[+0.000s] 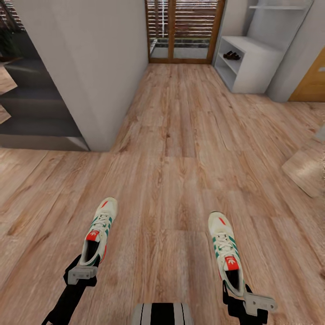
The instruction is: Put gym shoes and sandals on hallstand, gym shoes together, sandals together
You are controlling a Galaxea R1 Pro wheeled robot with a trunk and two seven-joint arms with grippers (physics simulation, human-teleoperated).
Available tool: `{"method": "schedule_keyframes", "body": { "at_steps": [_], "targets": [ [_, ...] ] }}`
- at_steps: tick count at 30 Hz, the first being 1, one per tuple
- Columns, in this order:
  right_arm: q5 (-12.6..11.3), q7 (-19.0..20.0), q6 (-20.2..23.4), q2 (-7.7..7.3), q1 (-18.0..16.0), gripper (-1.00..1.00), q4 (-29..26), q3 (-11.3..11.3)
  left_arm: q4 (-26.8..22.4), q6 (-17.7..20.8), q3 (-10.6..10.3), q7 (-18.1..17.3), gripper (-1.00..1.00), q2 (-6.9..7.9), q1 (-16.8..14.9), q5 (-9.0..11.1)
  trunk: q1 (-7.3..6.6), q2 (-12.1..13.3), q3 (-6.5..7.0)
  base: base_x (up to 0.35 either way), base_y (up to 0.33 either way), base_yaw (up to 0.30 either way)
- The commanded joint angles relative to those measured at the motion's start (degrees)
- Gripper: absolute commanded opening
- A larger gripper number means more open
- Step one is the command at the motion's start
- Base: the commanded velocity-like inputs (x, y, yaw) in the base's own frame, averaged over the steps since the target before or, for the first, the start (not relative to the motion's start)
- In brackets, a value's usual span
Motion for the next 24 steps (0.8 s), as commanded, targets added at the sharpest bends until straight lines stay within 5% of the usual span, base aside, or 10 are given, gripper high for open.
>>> {"method": "schedule_keyframes", "body": {
  "at_steps": [1,24],
  "targets": [
    [0.0,0.0,0.0,0.0,0.0,-1.0,0.0,0.0,0.0,-0.02,0.0,-0.02,-1.0,0.0,0.0,-0.01,0.0,0.0,0.09,0.001,0.0,-0.163],
    [0.17,0.07,0.0,0.0,-0.17,-1.0,1.77,0.26,0.07,-0.35,0.06,-0.02,-1.0,0.0,0.0,0.09,0.0,0.0,2.07,0.14,0.0,-0.16]
  ]
}}
